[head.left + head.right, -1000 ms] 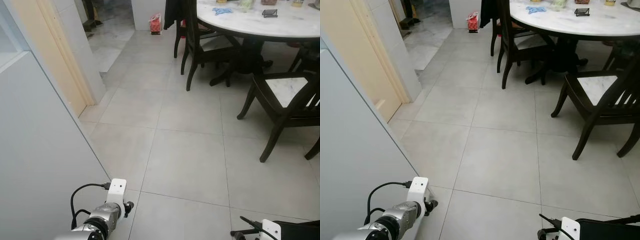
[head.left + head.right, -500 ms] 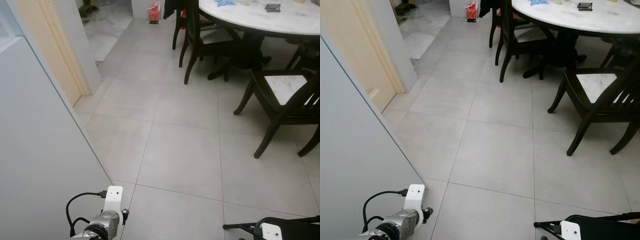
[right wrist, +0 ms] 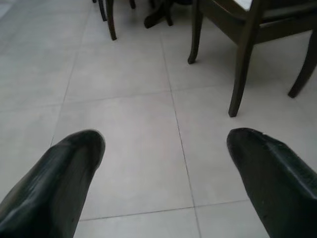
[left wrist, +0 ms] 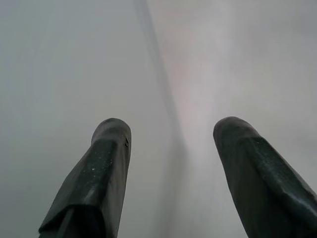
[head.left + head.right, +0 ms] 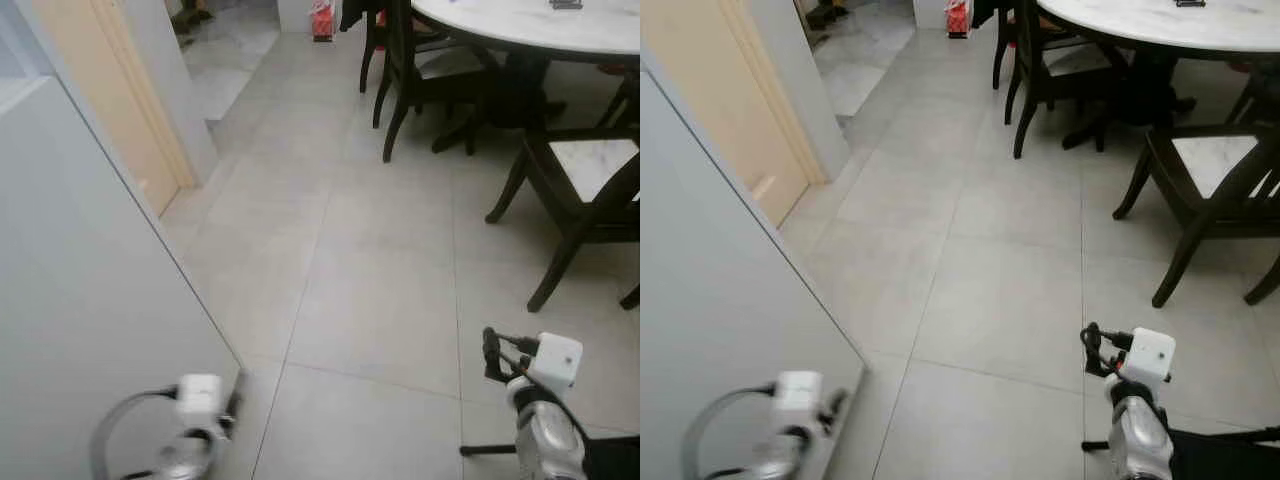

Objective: Restocking fridge

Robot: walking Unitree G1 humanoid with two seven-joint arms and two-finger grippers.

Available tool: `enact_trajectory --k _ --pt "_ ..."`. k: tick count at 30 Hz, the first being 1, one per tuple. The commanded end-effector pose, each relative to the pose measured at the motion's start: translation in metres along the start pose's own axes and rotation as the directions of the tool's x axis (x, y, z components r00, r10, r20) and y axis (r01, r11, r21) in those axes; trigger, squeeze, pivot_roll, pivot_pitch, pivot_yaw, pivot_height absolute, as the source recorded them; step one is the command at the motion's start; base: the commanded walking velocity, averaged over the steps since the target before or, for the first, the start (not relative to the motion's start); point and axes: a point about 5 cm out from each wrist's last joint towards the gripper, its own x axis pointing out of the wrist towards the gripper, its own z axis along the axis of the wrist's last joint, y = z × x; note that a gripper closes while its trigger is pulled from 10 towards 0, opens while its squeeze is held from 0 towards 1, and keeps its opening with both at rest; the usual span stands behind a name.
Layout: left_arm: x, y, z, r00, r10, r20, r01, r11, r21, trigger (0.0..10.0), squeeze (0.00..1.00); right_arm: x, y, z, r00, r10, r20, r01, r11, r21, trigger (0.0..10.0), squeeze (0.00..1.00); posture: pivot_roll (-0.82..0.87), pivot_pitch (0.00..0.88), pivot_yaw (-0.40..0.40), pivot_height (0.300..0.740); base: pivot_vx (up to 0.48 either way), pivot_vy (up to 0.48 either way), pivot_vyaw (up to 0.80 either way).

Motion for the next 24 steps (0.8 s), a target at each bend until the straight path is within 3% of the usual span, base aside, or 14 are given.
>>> enact_trajectory --k 1,3,8,13,19,24 --pt "0.000 -0.018 0.007 0.996 -0.068 0.063 0.069 0.997 -0.016 10.0 0.00 0.005 0.012 0.013 0.995 0.059 0.077 -0.058 0.998 -0.024 10.0 0.00 -0.10 0.055 0.129 0.740 0.000 0.000 0.00" --pt "-0.001 -0.016 0.023 0.982 -0.083 0.171 0.089 0.995 -0.031 10.0 0.00 0.002 0.024 0.024 0.980 0.112 0.162 -0.109 0.994 -0.032 10.0 0.00 -0.12 0.051 0.136 0.740 0.000 0.000 0.00" --pt "-0.008 -0.004 0.035 0.968 -0.065 0.243 0.081 0.995 -0.056 10.0 0.00 -0.013 0.042 0.033 0.945 0.202 0.256 -0.184 0.979 -0.093 10.0 0.00 -0.12 0.049 0.137 0.740 0.000 0.000 0.00" --pt "-0.019 -0.016 0.035 0.958 -0.129 0.255 0.149 0.987 -0.059 10.0 0.00 -0.026 0.052 0.048 0.912 0.247 0.327 -0.214 0.968 -0.134 10.0 0.00 -0.13 0.062 0.133 0.740 0.000 0.000 0.00" --pt "-0.038 -0.018 0.021 0.977 -0.048 0.208 0.082 0.984 -0.158 10.0 0.00 -0.048 0.065 0.070 0.870 0.347 0.350 -0.293 0.935 -0.199 10.0 0.00 -0.13 0.066 0.076 0.740 0.000 0.000 0.00" --pt "-0.043 -0.027 0.025 0.975 -0.042 0.218 0.083 0.980 -0.180 10.0 0.00 -0.056 0.062 0.081 0.876 0.323 0.358 -0.273 0.944 -0.182 10.0 0.00 -0.12 0.063 0.041 0.740 0.000 0.000 0.00"
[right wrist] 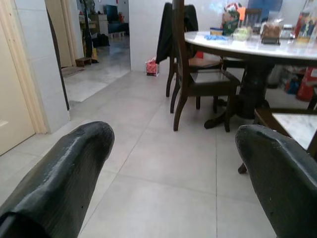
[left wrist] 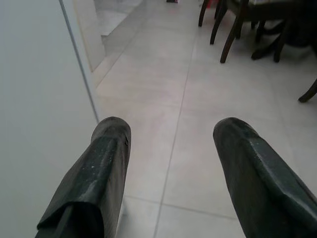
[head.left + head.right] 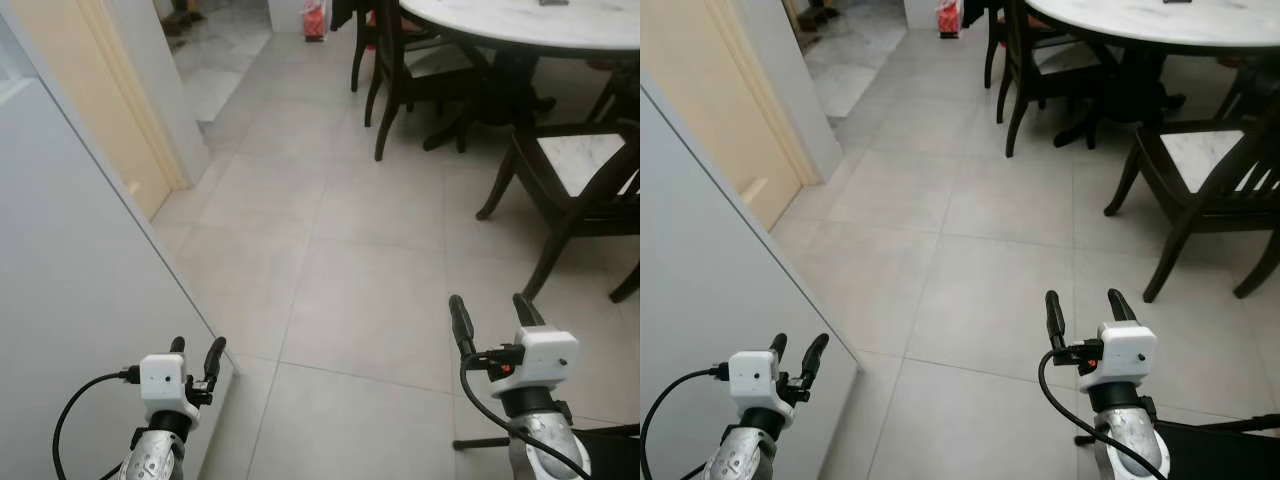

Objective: Restocking fridge

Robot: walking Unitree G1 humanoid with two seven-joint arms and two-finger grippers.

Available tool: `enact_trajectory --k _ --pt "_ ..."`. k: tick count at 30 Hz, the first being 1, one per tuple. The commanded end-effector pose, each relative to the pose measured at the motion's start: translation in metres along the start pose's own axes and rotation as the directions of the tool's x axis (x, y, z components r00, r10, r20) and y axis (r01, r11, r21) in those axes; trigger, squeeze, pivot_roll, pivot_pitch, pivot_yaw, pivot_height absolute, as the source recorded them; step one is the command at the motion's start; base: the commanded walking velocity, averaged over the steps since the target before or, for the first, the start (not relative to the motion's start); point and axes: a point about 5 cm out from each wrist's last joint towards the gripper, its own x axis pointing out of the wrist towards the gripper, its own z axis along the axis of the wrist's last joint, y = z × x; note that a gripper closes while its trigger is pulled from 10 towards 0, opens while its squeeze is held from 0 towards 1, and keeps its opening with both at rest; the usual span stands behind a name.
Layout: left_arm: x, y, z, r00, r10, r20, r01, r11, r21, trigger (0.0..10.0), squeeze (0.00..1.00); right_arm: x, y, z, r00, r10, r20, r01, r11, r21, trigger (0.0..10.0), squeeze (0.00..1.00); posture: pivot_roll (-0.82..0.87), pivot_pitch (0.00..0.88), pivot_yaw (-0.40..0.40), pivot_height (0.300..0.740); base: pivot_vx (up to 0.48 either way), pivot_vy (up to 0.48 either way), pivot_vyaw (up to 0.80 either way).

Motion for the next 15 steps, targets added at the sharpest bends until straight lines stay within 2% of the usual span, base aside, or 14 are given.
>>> enact_trajectory --k 1,4,8,10,13,14,15 --pt "-0.001 0.000 0.005 1.000 0.020 0.007 -0.019 1.000 -0.015 10.0 0.00 -0.005 -0.003 0.004 0.999 -0.032 -0.014 0.032 0.999 -0.003 10.0 0.00 -0.12 0.062 0.038 0.740 0.000 0.000 0.00" --pt "-0.002 -0.002 0.008 1.000 0.011 0.009 -0.011 1.000 -0.024 10.0 0.00 -0.011 -0.007 0.007 0.996 -0.085 -0.031 0.085 0.996 -0.001 10.0 0.00 -0.12 0.056 0.034 0.740 0.000 0.000 0.00" --pt "-0.002 -0.005 0.008 0.999 -0.037 -0.010 0.037 0.999 0.004 10.0 0.00 -0.021 -0.012 0.005 0.992 -0.110 -0.068 0.109 0.994 -0.029 10.0 0.00 -0.13 0.046 0.032 0.740 0.000 0.000 0.00" --pt "0.000 -0.001 0.000 0.997 -0.044 -0.058 0.045 0.999 0.015 10.0 0.00 -0.025 -0.030 -0.010 0.977 -0.173 -0.121 0.167 0.984 -0.057 10.0 0.00 -0.14 0.034 0.038 0.740 0.000 0.000 0.00" --pt "0.002 0.002 -0.010 0.993 -0.024 -0.114 0.025 1.000 0.006 10.0 0.00 -0.027 -0.043 -0.025 0.959 -0.232 -0.166 0.225 0.973 -0.057 10.0 0.00 -0.14 0.021 0.045 0.740 0.000 0.000 0.00" --pt "0.002 0.006 -0.019 0.987 -0.006 -0.159 0.010 1.000 0.022 10.0 0.00 -0.030 -0.051 -0.038 0.941 -0.262 -0.215 0.257 0.965 -0.050 10.0 0.00 -0.14 0.012 0.048 0.740 0.000 0.000 0.00" --pt "0.002 0.011 -0.031 0.975 0.026 -0.222 -0.017 0.999 0.043 10.0 0.00 -0.036 -0.062 -0.058 0.903 -0.306 -0.300 0.304 0.951 -0.055 10.0 0.00 -0.13 0.010 0.049 0.740 0.000 0.000 0.00"
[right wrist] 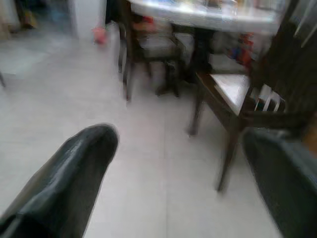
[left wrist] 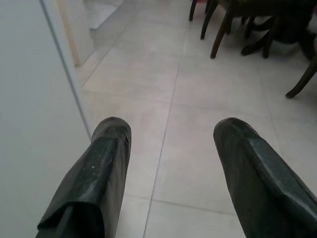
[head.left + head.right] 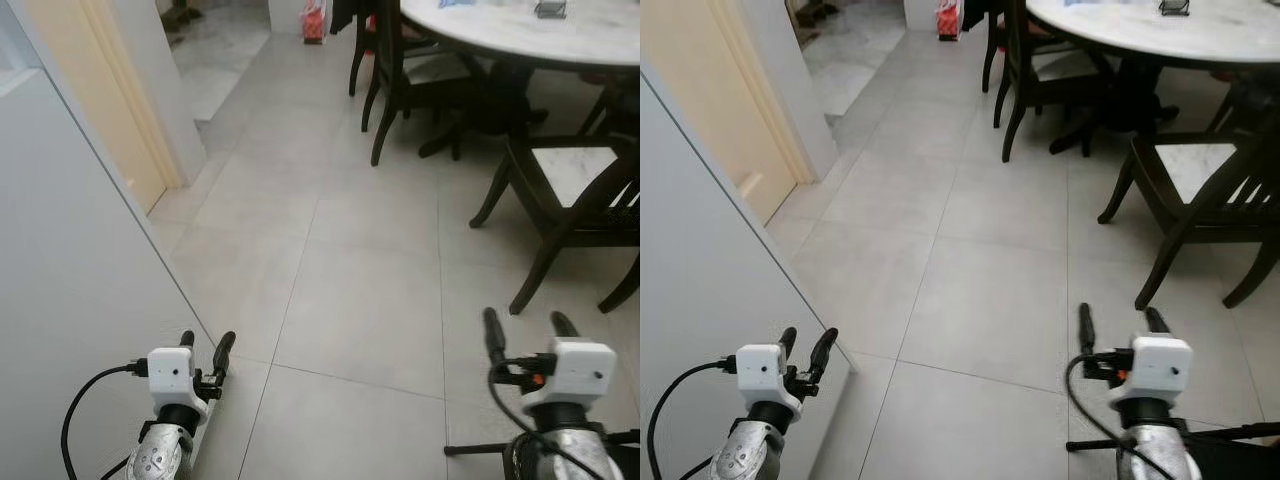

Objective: Restocking fridge

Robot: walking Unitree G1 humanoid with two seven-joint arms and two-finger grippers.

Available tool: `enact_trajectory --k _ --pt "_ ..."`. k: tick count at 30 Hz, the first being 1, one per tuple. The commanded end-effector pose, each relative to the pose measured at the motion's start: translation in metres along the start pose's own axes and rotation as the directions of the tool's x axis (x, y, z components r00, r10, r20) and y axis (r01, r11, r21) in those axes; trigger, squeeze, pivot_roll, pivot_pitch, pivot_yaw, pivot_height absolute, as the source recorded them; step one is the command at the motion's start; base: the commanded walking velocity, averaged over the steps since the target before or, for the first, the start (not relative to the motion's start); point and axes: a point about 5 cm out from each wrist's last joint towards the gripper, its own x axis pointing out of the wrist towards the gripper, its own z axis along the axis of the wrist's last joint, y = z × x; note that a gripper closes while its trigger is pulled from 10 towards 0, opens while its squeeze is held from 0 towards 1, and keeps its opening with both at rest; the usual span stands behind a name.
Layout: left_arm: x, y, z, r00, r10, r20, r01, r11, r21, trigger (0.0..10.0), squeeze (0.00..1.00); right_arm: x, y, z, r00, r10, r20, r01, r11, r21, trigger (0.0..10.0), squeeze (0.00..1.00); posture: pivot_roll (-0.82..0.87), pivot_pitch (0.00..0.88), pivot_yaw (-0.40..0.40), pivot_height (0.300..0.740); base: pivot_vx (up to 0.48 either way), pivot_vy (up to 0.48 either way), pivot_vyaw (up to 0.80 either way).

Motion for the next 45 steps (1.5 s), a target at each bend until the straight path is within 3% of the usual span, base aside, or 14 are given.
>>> enact_trajectory --k 1,2,4,8,11,13,14,17,20,23,33,39,41,45 --pt "-0.004 0.014 -0.029 0.983 0.084 -0.163 -0.080 0.996 0.026 10.0 0.00 -0.007 -0.020 -0.046 0.974 -0.094 -0.208 0.104 0.994 0.039 10.0 0.00 -0.14 0.008 0.055 0.740 0.000 0.000 0.00" --pt "-0.004 0.014 -0.029 0.983 0.084 -0.163 -0.080 0.996 0.026 10.0 0.00 -0.007 -0.020 -0.046 0.974 -0.094 -0.208 0.104 0.994 0.039 10.0 0.00 -0.14 0.008 0.055 0.740 0.000 0.000 0.00" --pt "-0.004 0.022 -0.047 0.947 0.129 -0.293 -0.120 0.992 0.050 10.0 0.00 -0.013 -0.022 -0.078 0.922 -0.076 -0.380 0.109 0.992 0.066 10.0 0.00 -0.14 0.002 0.060 0.740 0.000 0.000 0.00" --pt "-0.009 0.027 -0.063 0.901 0.142 -0.411 -0.118 0.989 0.085 10.0 0.00 -0.021 -0.017 -0.099 0.866 -0.040 -0.499 0.074 0.996 0.050 10.0 0.00 -0.13 0.008 0.060 0.740 0.000 0.000 0.00" --pt "-0.021 0.034 -0.081 0.823 0.184 -0.537 -0.163 0.983 0.088 10.0 0.00 -0.031 -0.006 -0.118 0.785 0.020 -0.620 0.036 0.996 0.078 10.0 0.00 -0.12 0.001 0.045 0.740 0.000 0.000 0.00" --pt "-0.043 0.040 -0.101 0.711 0.239 -0.661 -0.227 0.968 0.106 10.0 0.00 -0.044 0.002 -0.133 0.708 0.037 -0.705 0.029 0.996 0.081 10.0 0.00 -0.11 0.002 0.045 0.740 0.000 0.000 0.00" --pt "-0.043 0.040 -0.101 0.711 0.239 -0.661 -0.227 0.968 0.106 10.0 0.00 -0.044 0.002 -0.133 0.708 0.037 -0.705 0.029 0.996 0.081 10.0 0.00 -0.11 0.002 0.045 0.740 0.000 0.000 0.00" --pt "-0.061 0.041 -0.115 0.621 0.275 -0.734 -0.266 0.955 0.133 10.0 0.00 -0.046 0.010 -0.137 0.674 0.037 -0.737 0.061 0.992 0.106 10.0 0.00 -0.10 0.000 0.028 0.740 0.000 0.000 0.00" --pt "-0.070 0.035 -0.122 0.588 0.264 -0.765 -0.248 0.959 0.141 10.0 0.00 -0.047 0.017 -0.139 0.660 0.069 -0.748 0.022 0.994 0.111 10.0 0.00 -0.08 0.000 0.003 0.740 0.000 0.000 0.00" --pt "-0.075 0.021 -0.128 0.586 0.227 -0.778 -0.215 0.969 0.121 10.0 0.00 -0.047 0.023 -0.140 0.642 0.126 -0.757 -0.049 0.991 0.123 10.0 0.00 -0.05 0.005 -0.032 0.740 0.000 0.000 0.00" --pt "-0.060 0.013 -0.122 0.618 0.186 -0.764 -0.169 0.980 0.102 10.0 0.00 -0.031 0.033 -0.132 0.635 0.194 -0.747 -0.201 0.976 0.083 10.0 0.00 -0.02 0.043 -0.049 0.740 0.000 0.000 0.00" --pt "-0.060 0.013 -0.122 0.618 0.186 -0.764 -0.168 0.980 0.103 10.0 0.00 -0.031 0.033 -0.132 0.634 0.197 -0.748 -0.206 0.975 0.082 10.0 0.00 -0.02 0.043 -0.049 0.740 0.000 0.000 0.00" --pt "-0.045 0.020 -0.111 0.659 0.176 -0.731 -0.117 0.984 0.131 10.0 0.00 -0.027 0.035 -0.130 0.659 0.152 -0.737 -0.100 0.988 0.114 10.0 0.00 -0.02 0.055 0.046 0.740 0.000 0.000 0.00" --pt "-0.031 0.025 -0.100 0.694 0.167 -0.700 -0.077 0.984 0.159 10.0 0.00 -0.023 0.036 -0.128 0.680 0.124 -0.723 -0.012 0.987 0.158 10.0 0.00 -0.03 0.053 0.057 0.740 0.000 0.000 0.00"
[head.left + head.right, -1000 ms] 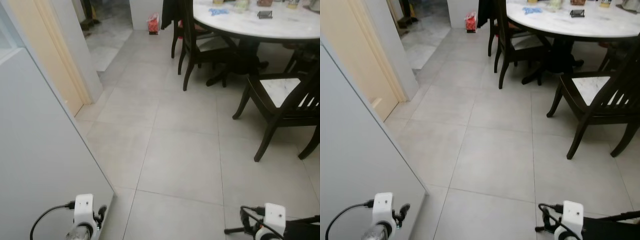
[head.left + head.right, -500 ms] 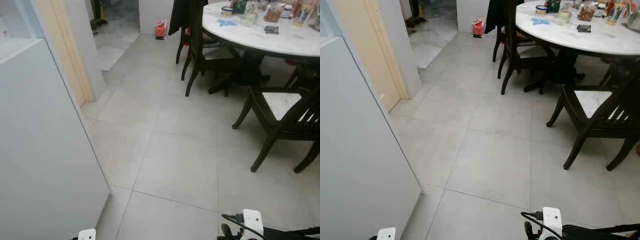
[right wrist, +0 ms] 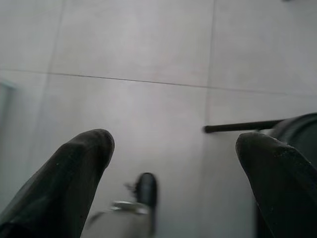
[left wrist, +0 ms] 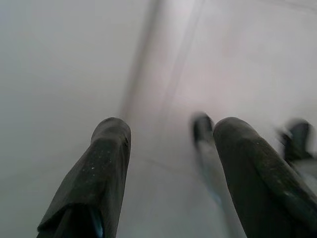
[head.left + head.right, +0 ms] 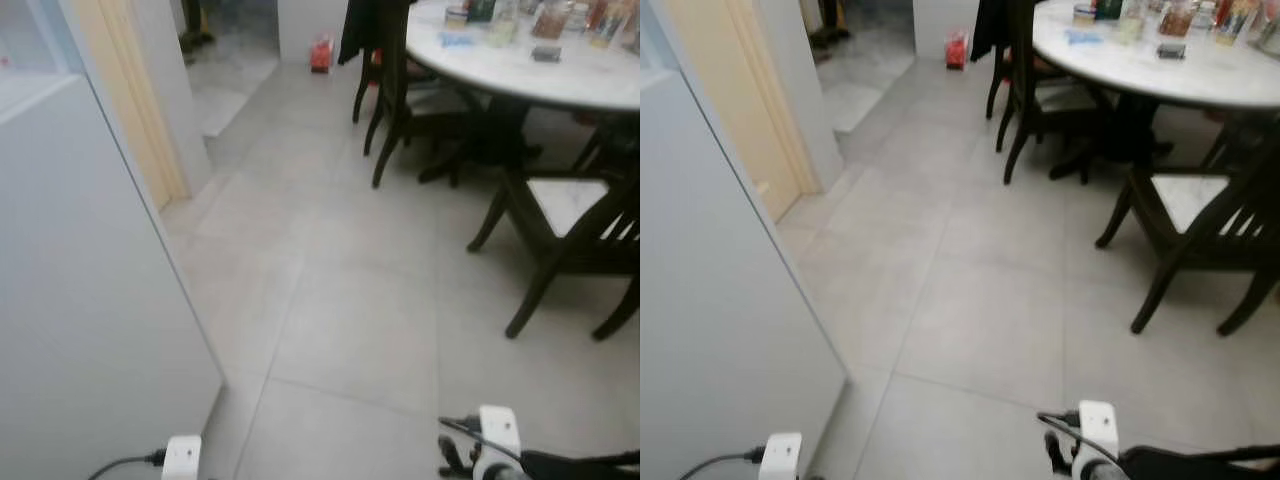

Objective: Restocking fridge

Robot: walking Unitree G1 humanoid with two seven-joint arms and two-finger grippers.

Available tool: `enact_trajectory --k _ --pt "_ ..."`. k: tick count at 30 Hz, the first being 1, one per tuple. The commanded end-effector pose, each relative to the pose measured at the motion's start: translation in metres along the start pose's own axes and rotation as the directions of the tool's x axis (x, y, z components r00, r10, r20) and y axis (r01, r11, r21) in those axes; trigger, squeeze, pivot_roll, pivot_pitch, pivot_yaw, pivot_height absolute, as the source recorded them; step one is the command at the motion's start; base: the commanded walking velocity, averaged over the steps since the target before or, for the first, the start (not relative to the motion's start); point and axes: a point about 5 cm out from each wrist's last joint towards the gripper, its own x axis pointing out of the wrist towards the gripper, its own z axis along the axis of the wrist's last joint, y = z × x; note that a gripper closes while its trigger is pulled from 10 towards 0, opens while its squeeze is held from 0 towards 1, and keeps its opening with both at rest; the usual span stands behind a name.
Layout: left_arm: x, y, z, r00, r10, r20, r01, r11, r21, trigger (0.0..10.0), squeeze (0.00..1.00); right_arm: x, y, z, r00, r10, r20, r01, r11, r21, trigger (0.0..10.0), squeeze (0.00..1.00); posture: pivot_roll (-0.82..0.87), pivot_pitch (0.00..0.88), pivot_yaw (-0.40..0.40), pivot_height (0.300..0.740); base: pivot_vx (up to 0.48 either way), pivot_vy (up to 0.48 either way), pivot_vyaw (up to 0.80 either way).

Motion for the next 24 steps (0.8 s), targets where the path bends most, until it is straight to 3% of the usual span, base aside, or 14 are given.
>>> enact_trajectory --k 1,4,12,22,24 --pt "-0.001 -0.001 -0.005 1.000 -0.010 -0.009 0.011 1.000 0.020 10.0 0.00 0.001 -0.002 0.003 1.000 -0.023 0.012 0.023 0.999 0.040 10.0 0.00 -0.03 0.047 0.061 0.740 0.000 0.000 0.00" --pt "0.000 -0.004 -0.001 1.000 -0.014 0.001 0.014 1.000 0.008 10.0 0.00 0.001 -0.003 0.005 0.998 -0.054 0.023 0.052 0.994 0.096 10.0 0.00 -0.04 0.025 0.060 0.740 0.000 0.000 0.00" --pt "-0.001 -0.009 -0.006 0.999 -0.031 -0.019 0.030 0.998 -0.048 10.0 0.00 0.002 0.004 0.005 0.999 -0.038 0.024 0.035 0.994 0.107 10.0 0.00 -0.07 0.000 0.065 0.740 0.000 0.000 0.00" --pt "-0.004 -0.011 -0.023 0.997 -0.033 -0.070 0.029 0.998 -0.053 10.0 0.00 0.002 -0.005 0.012 0.994 -0.096 0.045 0.088 0.986 0.142 10.0 0.00 -0.08 0.018 0.029 0.740 0.000 0.000 0.00" --pt "-0.002 -0.018 -0.016 0.998 -0.039 -0.052 0.036 0.998 -0.056 10.0 0.00 0.001 -0.007 0.013 0.993 -0.109 0.048 0.100 0.983 0.151 10.0 0.00 -0.08 0.020 0.027 0.740 0.000 0.000 0.23"
